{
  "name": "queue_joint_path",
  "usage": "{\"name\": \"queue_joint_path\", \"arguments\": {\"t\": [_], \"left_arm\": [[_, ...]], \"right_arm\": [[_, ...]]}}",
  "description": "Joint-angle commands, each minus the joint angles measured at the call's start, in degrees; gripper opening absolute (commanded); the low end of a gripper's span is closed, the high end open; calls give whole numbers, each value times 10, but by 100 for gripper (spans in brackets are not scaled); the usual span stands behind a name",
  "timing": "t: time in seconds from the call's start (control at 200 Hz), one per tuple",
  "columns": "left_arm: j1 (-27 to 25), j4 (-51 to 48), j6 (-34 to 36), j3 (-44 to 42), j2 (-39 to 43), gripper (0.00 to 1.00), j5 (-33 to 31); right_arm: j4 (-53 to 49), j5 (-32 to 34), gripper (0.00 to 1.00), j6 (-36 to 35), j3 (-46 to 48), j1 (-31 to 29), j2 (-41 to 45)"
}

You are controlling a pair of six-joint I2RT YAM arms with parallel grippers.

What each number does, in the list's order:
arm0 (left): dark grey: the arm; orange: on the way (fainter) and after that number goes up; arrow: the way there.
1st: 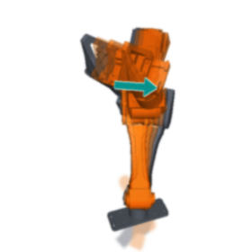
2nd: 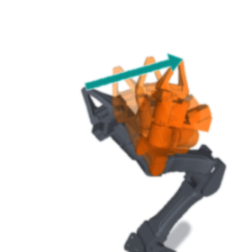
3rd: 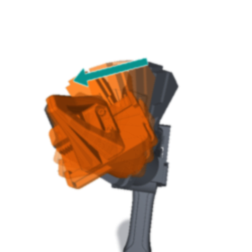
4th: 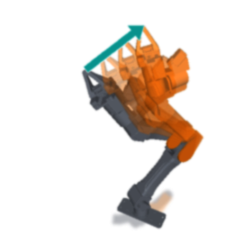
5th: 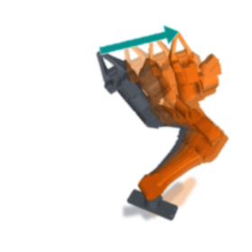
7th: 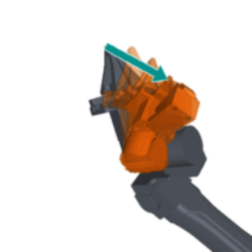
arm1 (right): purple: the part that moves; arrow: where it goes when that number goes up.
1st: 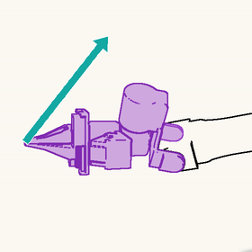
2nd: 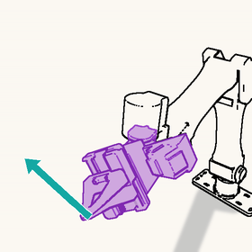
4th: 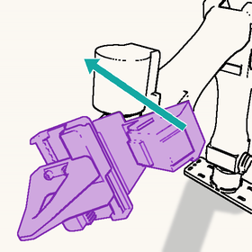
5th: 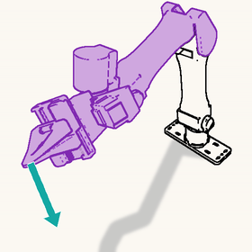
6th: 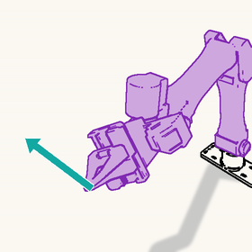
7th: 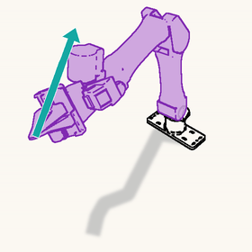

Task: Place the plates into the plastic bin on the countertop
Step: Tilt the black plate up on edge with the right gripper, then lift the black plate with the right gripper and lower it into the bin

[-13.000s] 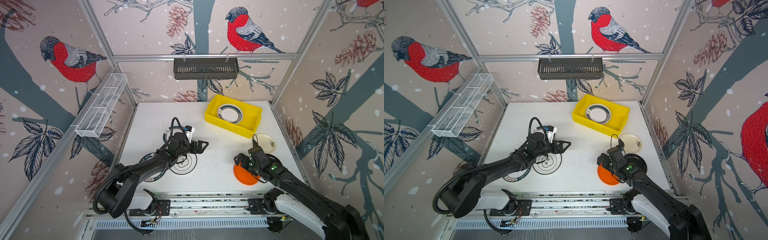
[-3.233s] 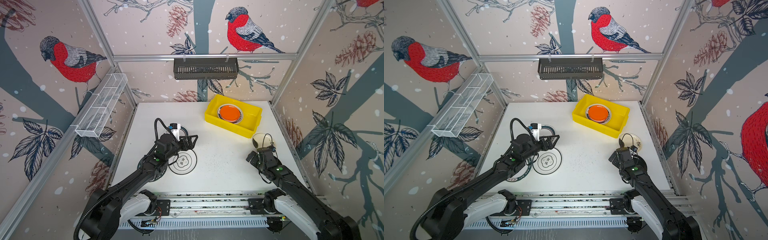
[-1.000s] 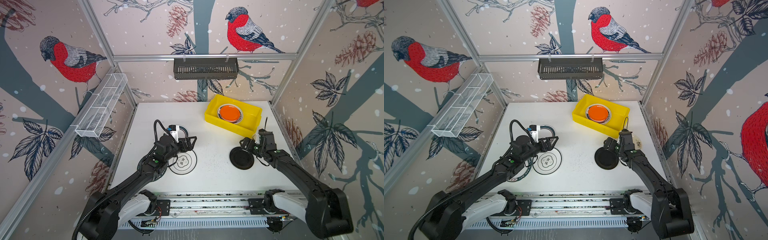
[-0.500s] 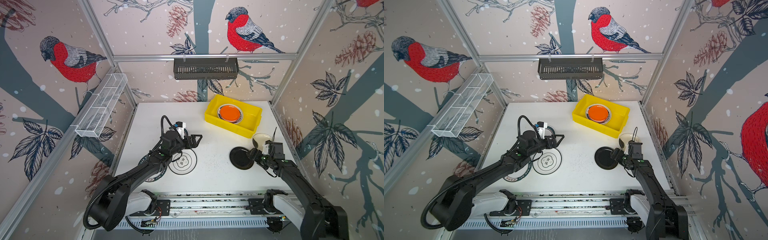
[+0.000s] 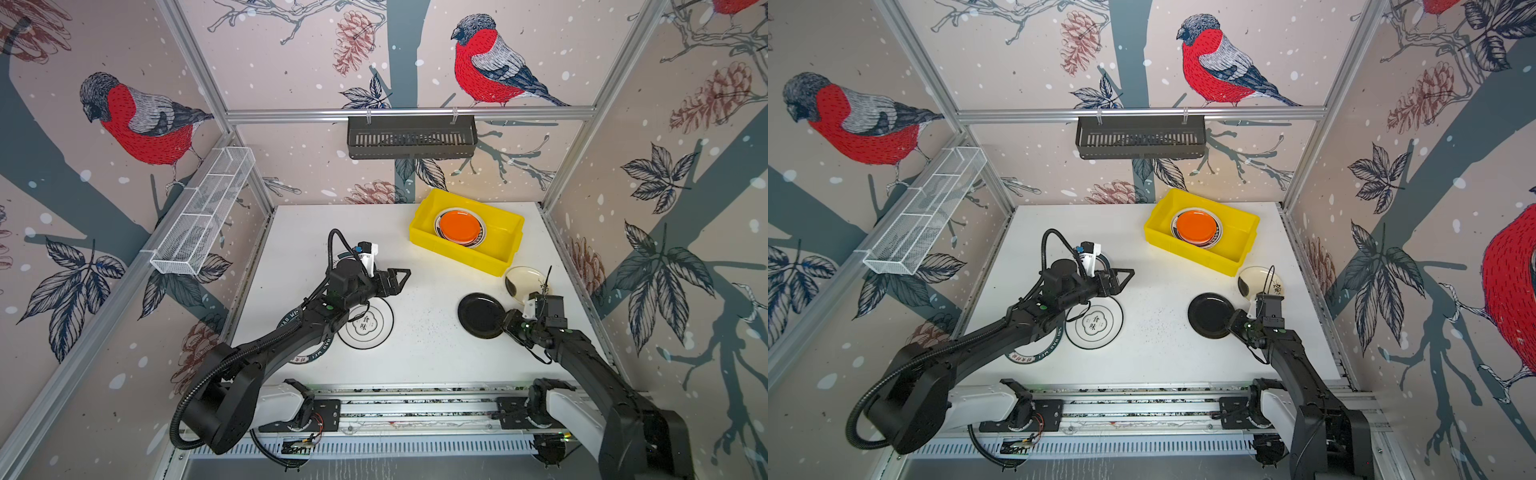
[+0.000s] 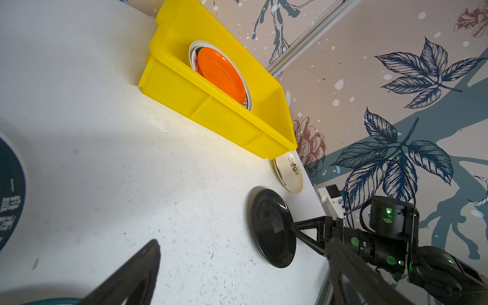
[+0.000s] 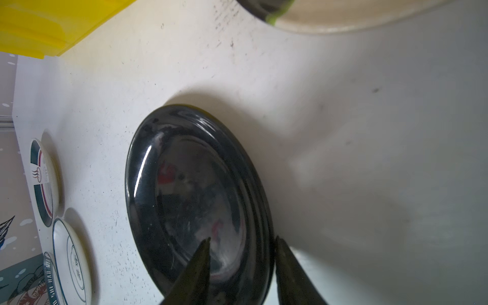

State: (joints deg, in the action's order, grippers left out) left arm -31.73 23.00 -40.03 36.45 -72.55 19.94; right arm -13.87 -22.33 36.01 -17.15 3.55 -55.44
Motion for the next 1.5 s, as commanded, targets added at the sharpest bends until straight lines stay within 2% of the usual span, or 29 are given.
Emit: {"name": "queue_joint_path", "arguments": {"t": [0.0,0.055,0.265,0.32,0.696,0.791,1.026,1.311,1.496], "left_arm": [[-3,24,0,4,-1,97,5],[-3,23,-1,4,-1,97,3],[-8,27,-5,3,-5,97,0],[-9,28,-5,3,-6,97,-1],[-14,33,-1,3,-17,97,-9],[-14,32,9,8,-30,97,-10],[-13,31,24,35,-69,97,10],[-3,40,32,34,-81,97,23],[2,63,90,19,-80,97,18]], "right_arm": [[35,-20,42,3,12,10,-10],[44,-24,38,5,18,16,-18],[61,-30,8,4,31,27,-31],[61,-30,3,4,33,29,-30],[47,-30,0,22,25,38,13],[53,-18,0,30,23,39,17],[52,-38,0,41,0,41,21],[20,-49,0,18,-42,39,51],[-1,-51,0,10,-84,31,59]]}}
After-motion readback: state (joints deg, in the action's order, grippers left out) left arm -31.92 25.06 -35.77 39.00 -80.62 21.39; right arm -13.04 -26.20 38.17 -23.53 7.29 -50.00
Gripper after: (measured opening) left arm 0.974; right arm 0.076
